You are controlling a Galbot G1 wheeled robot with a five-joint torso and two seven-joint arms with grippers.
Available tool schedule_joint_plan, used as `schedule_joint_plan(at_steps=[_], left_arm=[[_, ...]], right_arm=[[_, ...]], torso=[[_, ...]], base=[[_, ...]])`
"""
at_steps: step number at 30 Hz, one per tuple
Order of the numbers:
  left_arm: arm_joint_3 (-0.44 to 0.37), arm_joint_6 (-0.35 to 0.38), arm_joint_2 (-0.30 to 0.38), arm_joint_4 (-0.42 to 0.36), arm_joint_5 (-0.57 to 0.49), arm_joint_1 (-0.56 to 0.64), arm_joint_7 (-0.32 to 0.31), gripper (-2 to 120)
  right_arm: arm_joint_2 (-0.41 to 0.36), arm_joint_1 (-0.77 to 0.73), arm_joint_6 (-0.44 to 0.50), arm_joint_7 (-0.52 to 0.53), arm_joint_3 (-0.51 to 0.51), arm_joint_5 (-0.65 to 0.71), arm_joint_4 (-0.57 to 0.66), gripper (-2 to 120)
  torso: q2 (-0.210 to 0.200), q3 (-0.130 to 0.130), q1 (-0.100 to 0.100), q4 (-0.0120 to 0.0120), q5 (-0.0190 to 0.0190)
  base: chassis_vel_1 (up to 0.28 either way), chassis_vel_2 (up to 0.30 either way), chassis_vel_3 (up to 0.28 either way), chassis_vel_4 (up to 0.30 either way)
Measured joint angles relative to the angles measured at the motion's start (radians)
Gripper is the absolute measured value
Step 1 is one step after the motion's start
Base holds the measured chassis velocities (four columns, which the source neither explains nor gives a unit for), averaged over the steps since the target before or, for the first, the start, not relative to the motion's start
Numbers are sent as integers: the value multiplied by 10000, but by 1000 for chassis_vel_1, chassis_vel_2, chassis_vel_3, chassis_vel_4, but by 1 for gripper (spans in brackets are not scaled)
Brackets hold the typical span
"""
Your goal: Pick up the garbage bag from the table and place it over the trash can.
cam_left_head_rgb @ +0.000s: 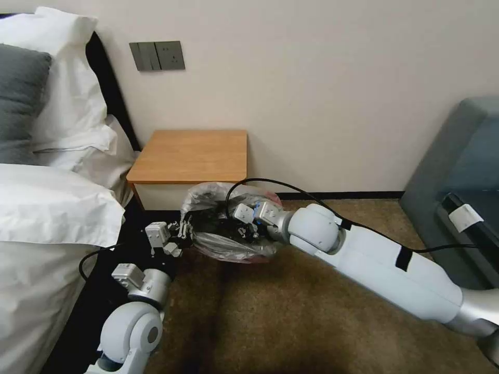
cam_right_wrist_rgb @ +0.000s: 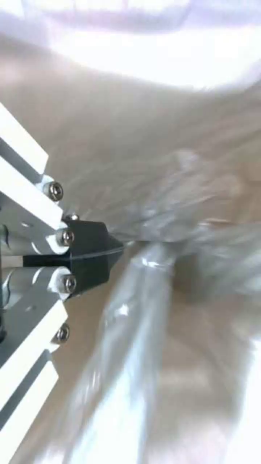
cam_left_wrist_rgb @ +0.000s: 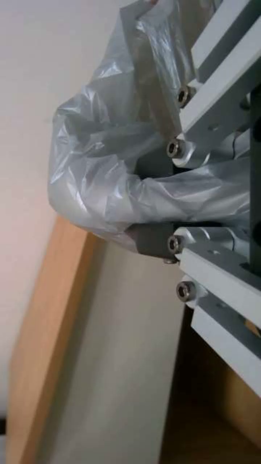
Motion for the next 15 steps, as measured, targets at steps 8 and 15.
schedule_joint_plan(at_steps=[8,15], left_arm=[[-58,423,12,58,-564,138,-560,11],[-60,946,25,-23,-1376,238,-1544,11]], right_arm=[[-599,-1522,-1,514,2099,2054,1550,0],[-1141,-4398,1967,2558,3979,2749,2628,0]], torso=[[1,0,-1,0,0],[2,-1,0,-2,-1]], base=[[0,0,0,0],[0,0,0,0]])
